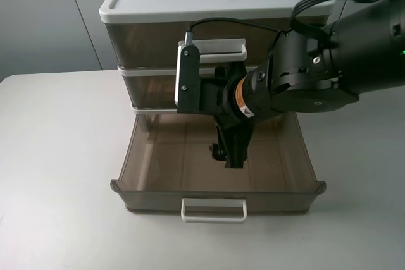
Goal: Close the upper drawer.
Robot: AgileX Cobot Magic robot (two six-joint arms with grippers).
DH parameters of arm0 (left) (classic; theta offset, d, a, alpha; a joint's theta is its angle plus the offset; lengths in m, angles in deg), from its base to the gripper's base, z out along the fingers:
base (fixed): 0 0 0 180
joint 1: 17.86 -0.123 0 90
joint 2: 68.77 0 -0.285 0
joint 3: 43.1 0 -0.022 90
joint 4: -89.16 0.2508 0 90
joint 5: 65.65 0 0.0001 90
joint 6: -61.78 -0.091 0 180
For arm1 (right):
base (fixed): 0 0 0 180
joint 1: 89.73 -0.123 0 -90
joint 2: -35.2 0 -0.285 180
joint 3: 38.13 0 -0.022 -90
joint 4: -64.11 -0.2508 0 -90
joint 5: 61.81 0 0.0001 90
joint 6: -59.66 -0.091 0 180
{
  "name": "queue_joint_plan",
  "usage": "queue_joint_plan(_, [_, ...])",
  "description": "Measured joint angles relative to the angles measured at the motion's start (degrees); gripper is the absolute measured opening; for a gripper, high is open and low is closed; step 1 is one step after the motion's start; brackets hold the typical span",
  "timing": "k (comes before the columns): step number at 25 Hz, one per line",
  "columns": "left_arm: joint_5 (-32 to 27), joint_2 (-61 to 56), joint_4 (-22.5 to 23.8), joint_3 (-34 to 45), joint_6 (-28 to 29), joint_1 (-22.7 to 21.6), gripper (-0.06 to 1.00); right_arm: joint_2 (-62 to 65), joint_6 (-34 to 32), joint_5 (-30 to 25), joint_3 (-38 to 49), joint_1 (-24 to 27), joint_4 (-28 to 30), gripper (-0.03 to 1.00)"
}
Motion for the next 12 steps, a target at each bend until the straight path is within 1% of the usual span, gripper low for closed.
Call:
queue_joint_plan(7, [0.0,0.0,0.0,0.0,0.0,0.0,0.74,0.0,-0.5,0.1,0.0,0.0,0.1,0.68])
queue_joint_plan(9, [0.0,0.0,0.0,0.0,0.0,0.0,0.74,0.0,-0.5,0.3,0.0,0.0,-0.6,0.68])
queue_joint_plan(12, [0.0,0.0,0.0,0.0,0.0,0.0,0.74,0.0,-0.5,0.6,-0.3,0.1,-3.2,0.68])
